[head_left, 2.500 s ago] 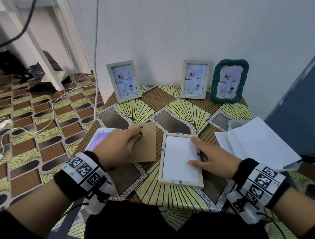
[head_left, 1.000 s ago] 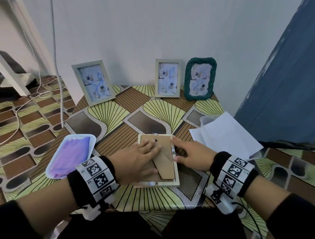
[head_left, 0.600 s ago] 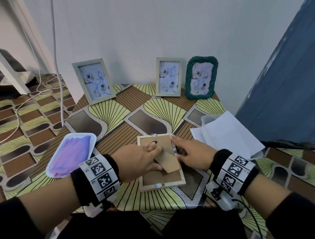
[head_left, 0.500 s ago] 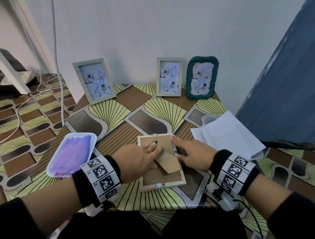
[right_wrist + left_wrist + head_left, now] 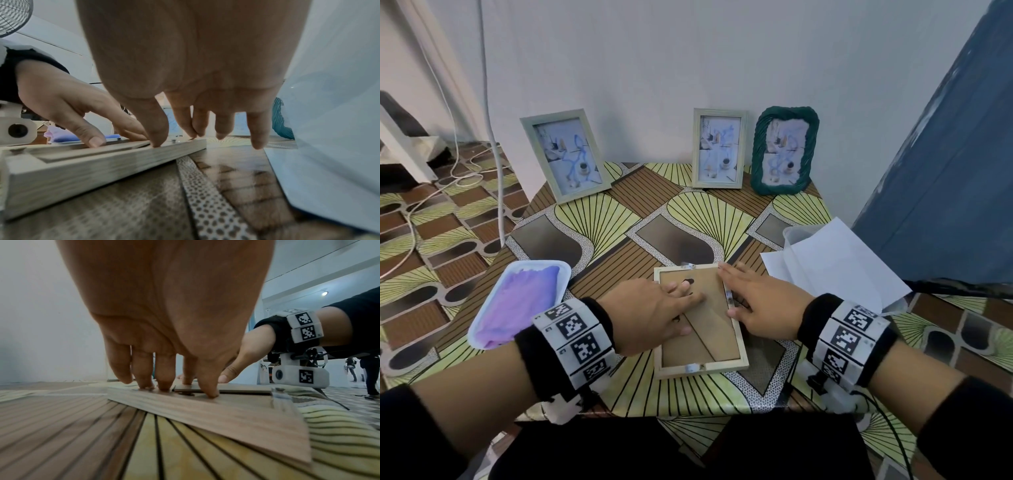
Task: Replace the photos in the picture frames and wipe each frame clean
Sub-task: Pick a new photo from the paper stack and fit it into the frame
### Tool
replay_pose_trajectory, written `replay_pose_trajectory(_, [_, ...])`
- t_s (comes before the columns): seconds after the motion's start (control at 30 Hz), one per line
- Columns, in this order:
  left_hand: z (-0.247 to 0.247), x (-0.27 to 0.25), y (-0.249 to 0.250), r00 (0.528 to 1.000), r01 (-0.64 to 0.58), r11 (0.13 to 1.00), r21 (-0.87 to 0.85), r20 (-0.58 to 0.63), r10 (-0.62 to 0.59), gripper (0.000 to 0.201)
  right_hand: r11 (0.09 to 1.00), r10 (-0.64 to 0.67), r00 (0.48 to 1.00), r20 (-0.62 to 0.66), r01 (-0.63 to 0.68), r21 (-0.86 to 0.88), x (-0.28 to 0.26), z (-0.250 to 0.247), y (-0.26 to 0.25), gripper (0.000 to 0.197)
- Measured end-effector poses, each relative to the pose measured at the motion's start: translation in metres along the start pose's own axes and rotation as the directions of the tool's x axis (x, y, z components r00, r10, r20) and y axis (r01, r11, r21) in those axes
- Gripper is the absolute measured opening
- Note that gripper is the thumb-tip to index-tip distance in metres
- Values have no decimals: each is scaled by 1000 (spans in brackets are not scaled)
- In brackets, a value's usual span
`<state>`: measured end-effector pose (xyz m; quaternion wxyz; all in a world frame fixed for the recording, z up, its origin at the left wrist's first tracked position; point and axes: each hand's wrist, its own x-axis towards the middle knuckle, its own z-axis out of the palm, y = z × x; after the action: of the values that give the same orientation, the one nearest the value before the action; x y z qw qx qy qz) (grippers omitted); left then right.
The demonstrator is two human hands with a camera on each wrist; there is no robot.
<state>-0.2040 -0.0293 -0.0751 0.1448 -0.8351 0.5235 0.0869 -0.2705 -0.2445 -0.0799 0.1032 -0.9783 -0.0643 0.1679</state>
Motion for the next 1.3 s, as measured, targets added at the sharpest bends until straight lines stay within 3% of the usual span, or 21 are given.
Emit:
replay_pose_trajectory(0.37, [7, -3, -7, 1000, -16, 994, -108, -17, 14, 66, 968, -17, 998, 65, 33, -249, 9, -5, 0, 67])
replay_pose_trajectory(0.53, [8, -2, -6, 998, 56, 992, -112, -7, -57, 71, 994, -24, 997, 68, 31, -102, 8, 0, 1, 69])
replay_pose_trajectory(0.63, [4, -4, -10, 998, 61, 974, -216, 4, -62, 71, 999, -27, 999, -45, 27, 17, 3, 1, 1, 69])
replay_pose_trajectory(0.7, [1, -10, -14, 997, 48, 950, -310, -48, -66, 64, 998, -12, 988, -156, 21, 56, -4, 1, 2, 64])
replay_pose_trajectory(0.77, [-1, -21, -17, 972, 53, 918, -394, -190, -138, 50, 996, -10, 972, -234, 30, 82, -12, 1, 3, 52])
replay_pose_trajectory(0.83, [1, -33, -19, 929, 59, 894, -444, -303, -211, 42, 994, -19, 964, -265, 46, 98, -19, 3, 2, 43])
replay_pose_trajectory(0.9, [7, -45, -21, 911, 49, 882, -469, -342, -232, 36, 996, -26, 968, -249, 45, 74, -26, 8, 1, 44])
replay_pose_trajectory(1.0, [18, -59, -22, 917, 89, 876, -475, -305, -258, 37, 999, -16, 973, -230, 23, 26, -31, 11, 0, 48])
replay_pose_trajectory(1.07, [26, -63, -20, 938, 141, 877, -459, -222, -267, 53, 1000, -7, 975, -222, 10, 12, -30, 12, -1, 48])
replay_pose_trajectory(1.17, [33, -63, -16, 979, 144, 921, -362, -85, -186, 78, 1000, 0, 981, -195, 2, 9, -25, 14, -2, 51])
replay_pose_trajectory(1.3, [38, -58, -12, 984, 162, 950, -265, -33, -177, 91, 1000, 3, 983, -181, 0, 12, -22, 13, -2, 53])
